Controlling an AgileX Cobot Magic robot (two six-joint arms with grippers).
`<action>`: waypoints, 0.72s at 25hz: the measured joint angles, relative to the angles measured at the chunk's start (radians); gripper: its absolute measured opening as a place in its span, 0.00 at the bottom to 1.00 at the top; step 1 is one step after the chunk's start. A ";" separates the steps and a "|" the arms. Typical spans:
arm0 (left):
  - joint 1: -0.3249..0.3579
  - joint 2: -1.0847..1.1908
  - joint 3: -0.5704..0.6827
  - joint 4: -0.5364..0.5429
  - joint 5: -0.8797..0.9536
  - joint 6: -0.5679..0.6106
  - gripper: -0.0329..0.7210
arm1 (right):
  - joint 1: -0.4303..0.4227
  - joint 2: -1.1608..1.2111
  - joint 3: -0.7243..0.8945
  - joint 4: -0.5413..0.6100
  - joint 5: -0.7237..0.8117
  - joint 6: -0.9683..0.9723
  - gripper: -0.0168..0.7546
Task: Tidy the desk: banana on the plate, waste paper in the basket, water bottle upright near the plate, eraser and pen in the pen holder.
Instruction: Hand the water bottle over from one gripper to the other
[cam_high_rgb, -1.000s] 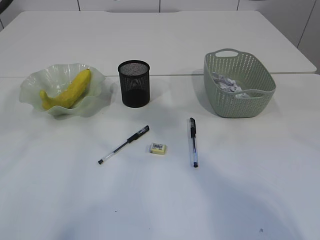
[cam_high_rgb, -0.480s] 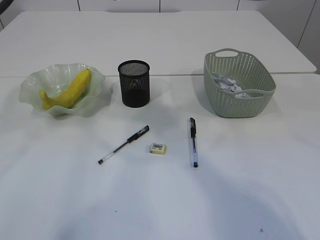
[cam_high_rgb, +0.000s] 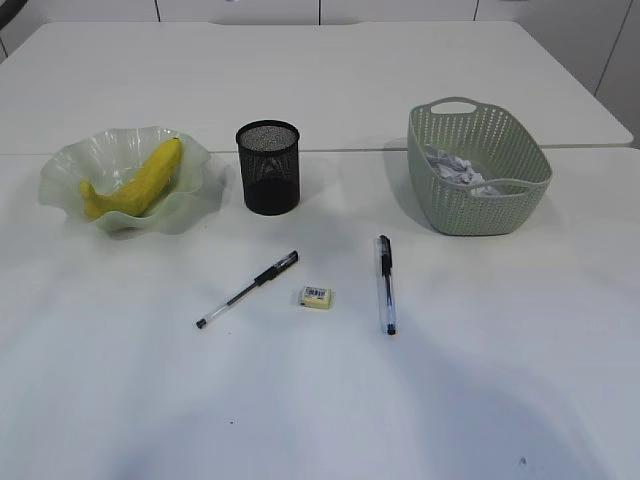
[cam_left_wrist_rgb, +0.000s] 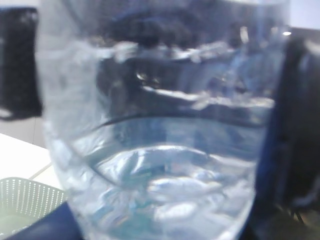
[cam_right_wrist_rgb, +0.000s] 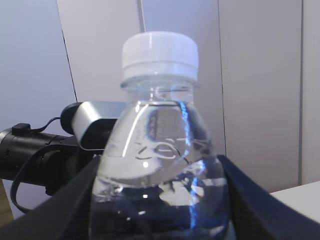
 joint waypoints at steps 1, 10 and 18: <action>0.000 0.000 0.000 0.000 0.000 0.000 0.50 | 0.000 0.000 0.000 0.000 0.000 0.001 0.60; 0.000 0.000 0.000 0.001 -0.001 -0.003 0.50 | 0.000 0.000 0.000 -0.006 -0.008 0.041 0.64; 0.000 0.000 0.000 0.001 -0.009 -0.003 0.50 | 0.000 0.000 0.000 -0.006 -0.013 0.044 0.65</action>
